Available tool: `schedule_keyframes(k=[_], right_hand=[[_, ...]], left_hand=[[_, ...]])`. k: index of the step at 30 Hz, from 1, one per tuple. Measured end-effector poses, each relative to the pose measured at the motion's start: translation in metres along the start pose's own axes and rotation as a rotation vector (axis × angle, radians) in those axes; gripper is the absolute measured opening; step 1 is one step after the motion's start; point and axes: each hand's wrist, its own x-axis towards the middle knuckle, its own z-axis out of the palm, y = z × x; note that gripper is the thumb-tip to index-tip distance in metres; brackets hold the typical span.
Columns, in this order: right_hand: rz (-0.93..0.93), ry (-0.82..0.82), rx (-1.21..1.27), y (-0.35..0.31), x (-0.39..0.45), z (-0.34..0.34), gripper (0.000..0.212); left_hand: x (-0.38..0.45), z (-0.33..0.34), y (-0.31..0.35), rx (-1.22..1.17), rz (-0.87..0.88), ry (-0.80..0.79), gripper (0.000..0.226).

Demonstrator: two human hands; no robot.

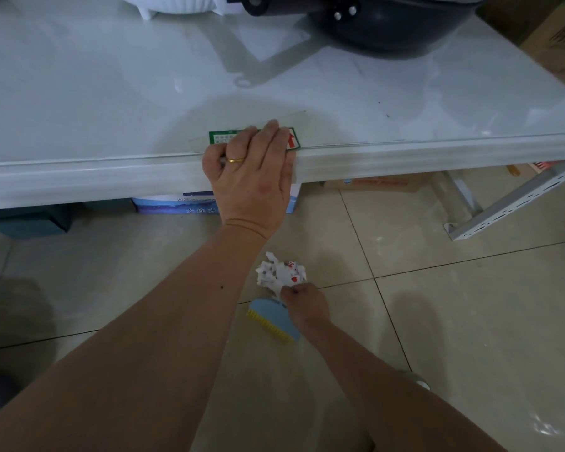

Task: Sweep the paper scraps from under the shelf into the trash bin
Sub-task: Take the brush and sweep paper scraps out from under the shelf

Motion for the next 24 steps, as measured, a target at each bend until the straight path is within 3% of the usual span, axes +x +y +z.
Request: schedule_keyframes(k=[7,11,24], right_hand=[[0.048,0.376,0.466,0.003,0.016,-0.045,0.031],[0.073,0.607,0.496,0.029,0.023,-0.062,0.031],[0.293,0.351,0.249,0.113,0.052,-0.024,0.046]], left_hand=[[0.0,-0.001,0.0,0.003,0.006,-0.012,0.037],[0.0,0.0,0.0,0.001,0.012,0.012,0.034],[-0.002,0.004,-0.001,0.012,0.033,0.029,0.031]])
